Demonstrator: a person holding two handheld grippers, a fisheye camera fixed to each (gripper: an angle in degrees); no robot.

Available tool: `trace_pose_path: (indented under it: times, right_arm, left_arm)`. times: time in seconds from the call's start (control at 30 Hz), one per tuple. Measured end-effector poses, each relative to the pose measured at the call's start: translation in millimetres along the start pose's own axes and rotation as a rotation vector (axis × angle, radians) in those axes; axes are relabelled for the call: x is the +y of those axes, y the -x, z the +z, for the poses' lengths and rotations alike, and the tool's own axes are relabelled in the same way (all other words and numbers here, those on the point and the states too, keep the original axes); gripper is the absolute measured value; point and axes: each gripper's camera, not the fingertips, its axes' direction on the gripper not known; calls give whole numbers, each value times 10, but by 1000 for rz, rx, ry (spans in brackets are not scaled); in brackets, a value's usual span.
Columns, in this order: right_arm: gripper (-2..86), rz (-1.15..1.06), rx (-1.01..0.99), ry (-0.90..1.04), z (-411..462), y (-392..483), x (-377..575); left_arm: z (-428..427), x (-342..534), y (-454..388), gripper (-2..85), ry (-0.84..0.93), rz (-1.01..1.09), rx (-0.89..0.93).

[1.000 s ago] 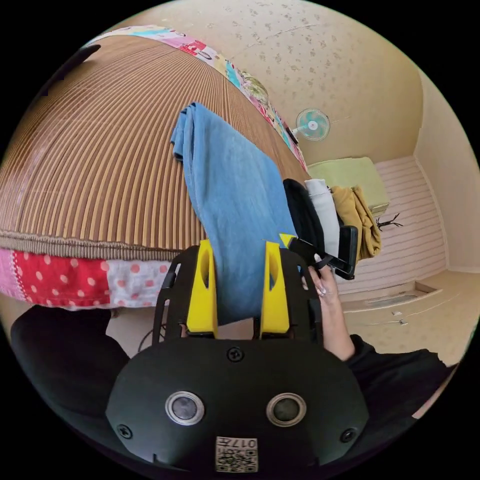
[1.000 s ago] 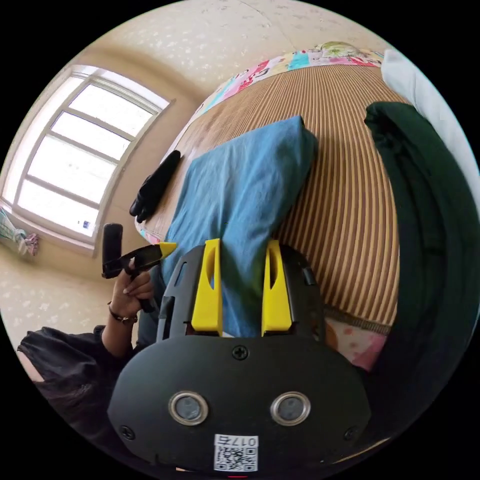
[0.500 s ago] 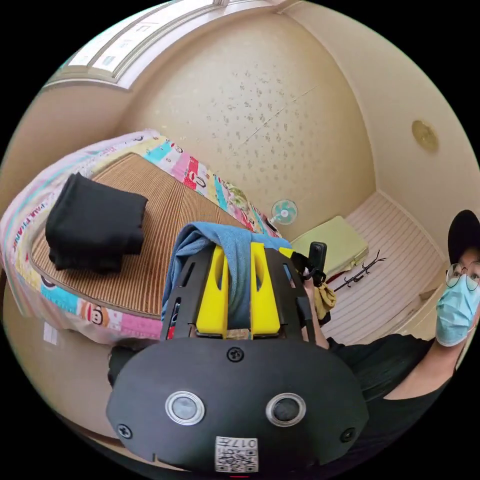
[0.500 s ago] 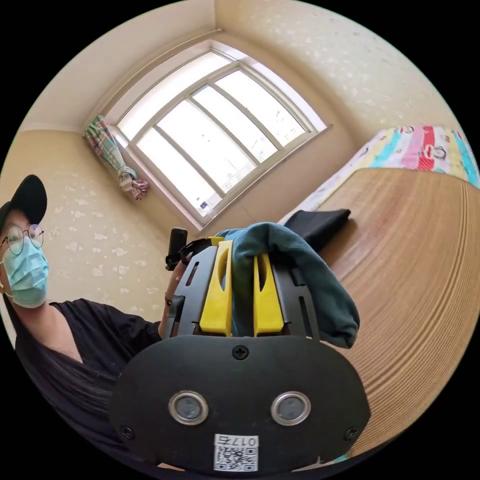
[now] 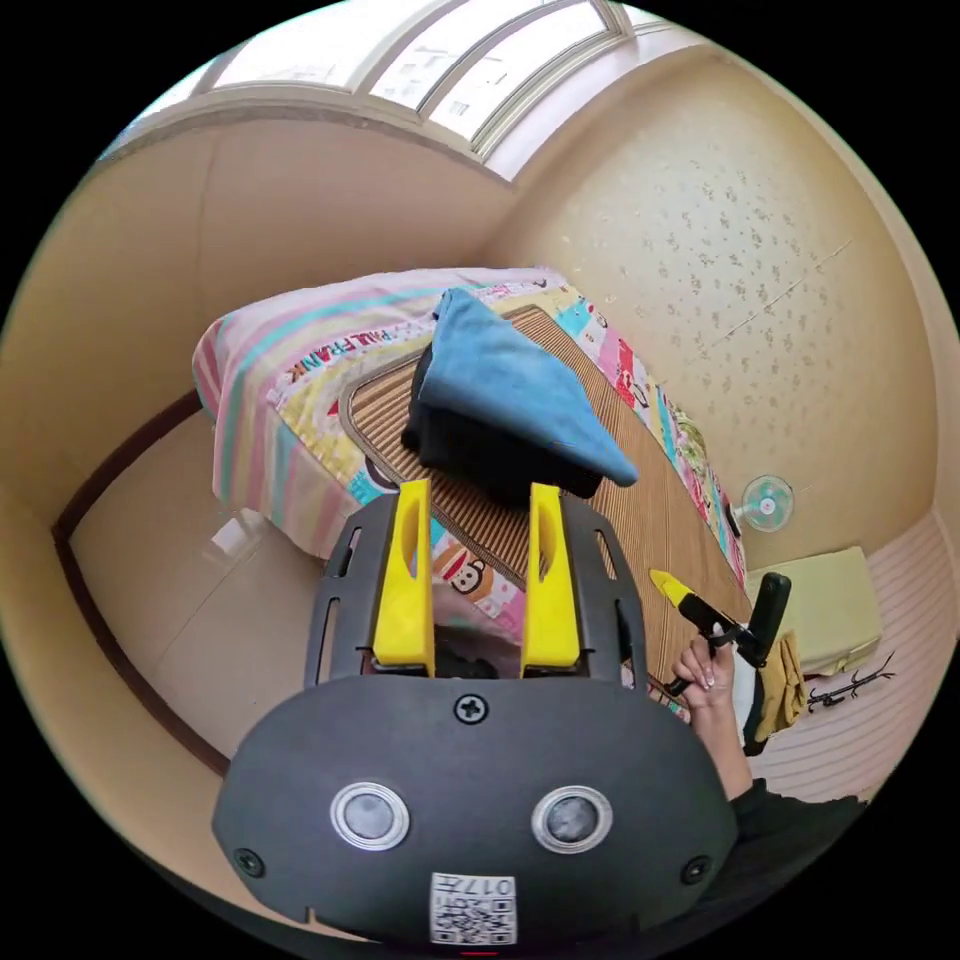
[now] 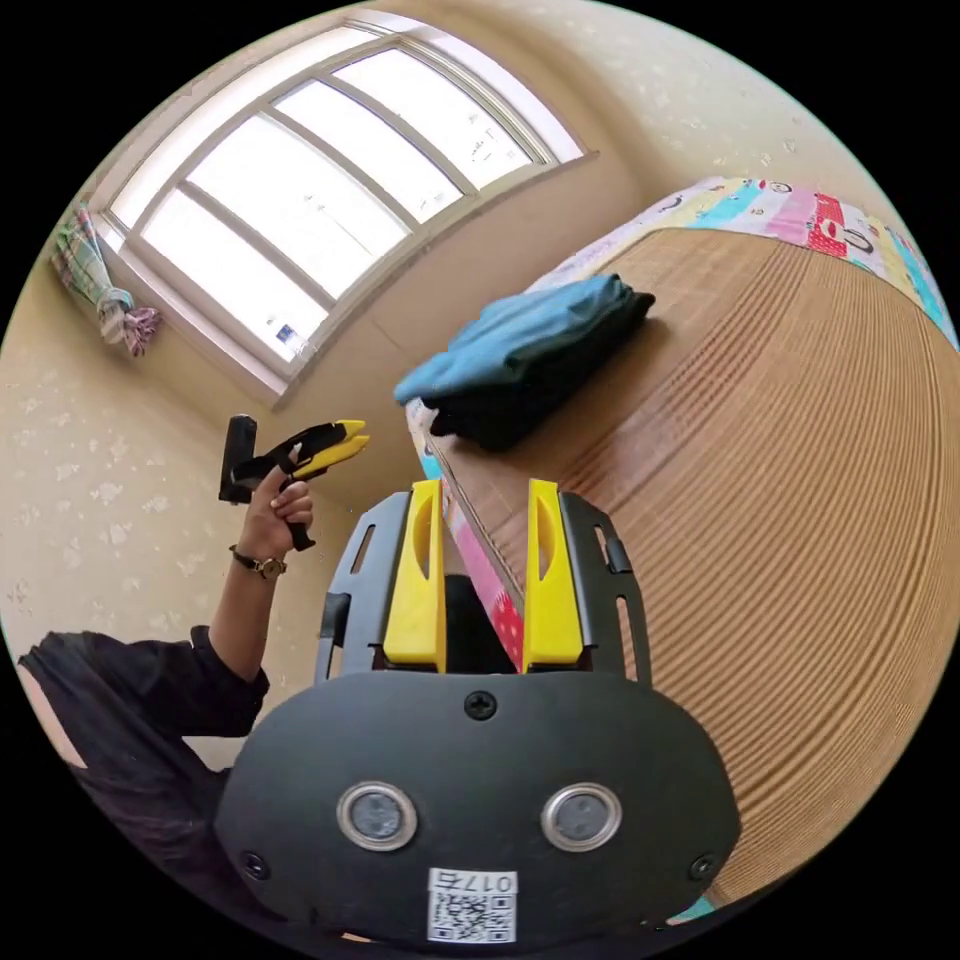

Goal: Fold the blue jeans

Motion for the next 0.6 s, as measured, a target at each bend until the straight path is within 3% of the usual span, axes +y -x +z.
trace_pose_path:
  times: [0.2, 0.3, 0.37, 0.5, 0.6]
  right_arm:
    - [131, 54, 418, -112, -1428, 265, 1426]
    - [134, 117, 800, -296, -2485, 647, 1930]
    - [137, 270, 1087, -437, -3226, 860, 2318]
    - [143, 483, 1177, -540, -3970, 808, 2852]
    - [119, 730, 1139, -278, -4074, 179, 2910]
  left_arm:
    - [207, 938, -749, 122, -33, 220, 133]
    - [330, 1252, -1241, 113, -50, 346, 202]
    - [475, 1411, -1575, 111, -12, 417, 308]
    - [701, 1529, -1938, 108, 103, 471, 412]
    - [716, 1586, -2091, 107, 133, 503, 448]
